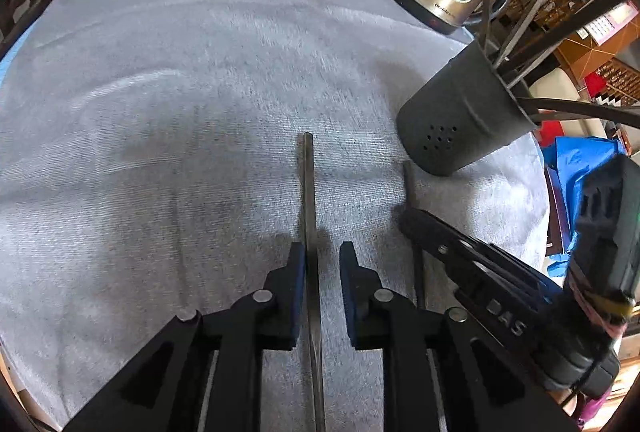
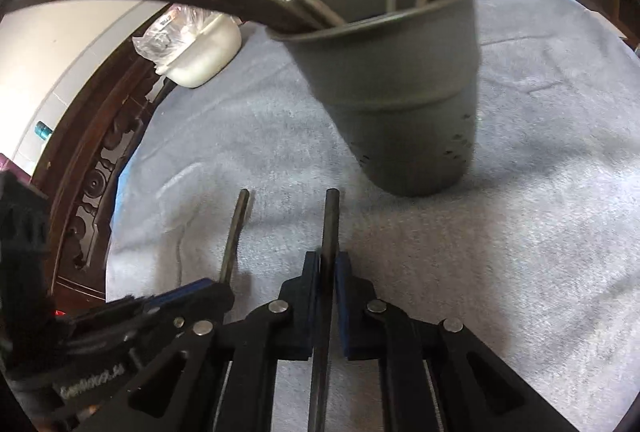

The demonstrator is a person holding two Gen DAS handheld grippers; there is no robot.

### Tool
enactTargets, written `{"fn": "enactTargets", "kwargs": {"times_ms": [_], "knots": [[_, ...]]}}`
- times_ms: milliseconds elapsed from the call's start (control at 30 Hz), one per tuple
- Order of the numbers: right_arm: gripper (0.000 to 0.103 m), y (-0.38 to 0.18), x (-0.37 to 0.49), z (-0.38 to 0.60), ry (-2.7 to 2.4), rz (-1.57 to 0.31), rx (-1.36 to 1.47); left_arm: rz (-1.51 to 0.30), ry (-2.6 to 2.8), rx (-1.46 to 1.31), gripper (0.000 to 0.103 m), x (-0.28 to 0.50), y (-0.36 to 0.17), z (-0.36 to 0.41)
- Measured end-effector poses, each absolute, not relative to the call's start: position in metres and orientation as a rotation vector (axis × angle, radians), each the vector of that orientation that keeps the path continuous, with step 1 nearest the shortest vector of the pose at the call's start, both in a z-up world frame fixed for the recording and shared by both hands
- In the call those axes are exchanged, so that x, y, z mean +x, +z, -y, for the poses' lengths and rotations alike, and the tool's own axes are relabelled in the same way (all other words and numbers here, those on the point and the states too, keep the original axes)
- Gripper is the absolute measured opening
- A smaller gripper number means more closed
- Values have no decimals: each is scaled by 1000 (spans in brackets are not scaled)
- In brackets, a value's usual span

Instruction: Organize utensils

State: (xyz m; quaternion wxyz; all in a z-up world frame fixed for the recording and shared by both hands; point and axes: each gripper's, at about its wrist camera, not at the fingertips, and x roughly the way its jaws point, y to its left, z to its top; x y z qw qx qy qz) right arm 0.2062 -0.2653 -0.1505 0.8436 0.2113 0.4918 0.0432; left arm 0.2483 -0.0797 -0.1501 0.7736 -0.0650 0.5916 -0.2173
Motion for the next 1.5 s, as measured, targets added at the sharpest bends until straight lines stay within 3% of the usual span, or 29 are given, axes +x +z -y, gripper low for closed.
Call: {"fn": "enactTargets", "kwargs": {"times_ms": [233, 300, 367, 1033, 1233, 1500], "knots": [[10, -135, 192, 284, 107, -985, 472, -1277, -439, -152, 17, 261, -156, 91], [10, -125, 185, 286, 134, -951, 465, -1268, -424, -151, 7, 264, -156, 93], [9, -113, 179, 283, 155, -914, 442, -1248, -397, -154, 7, 264, -152, 89], [9, -17, 129, 255, 290, -594, 381, -836, -344, -149, 7, 197, -28, 52], [9, -22, 130, 260, 296, -634, 381, -831, -350, -117, 7, 195, -27, 56], [16, -66, 157, 273, 231, -828, 455, -895, -313, -85, 7, 206, -54, 56]]}}
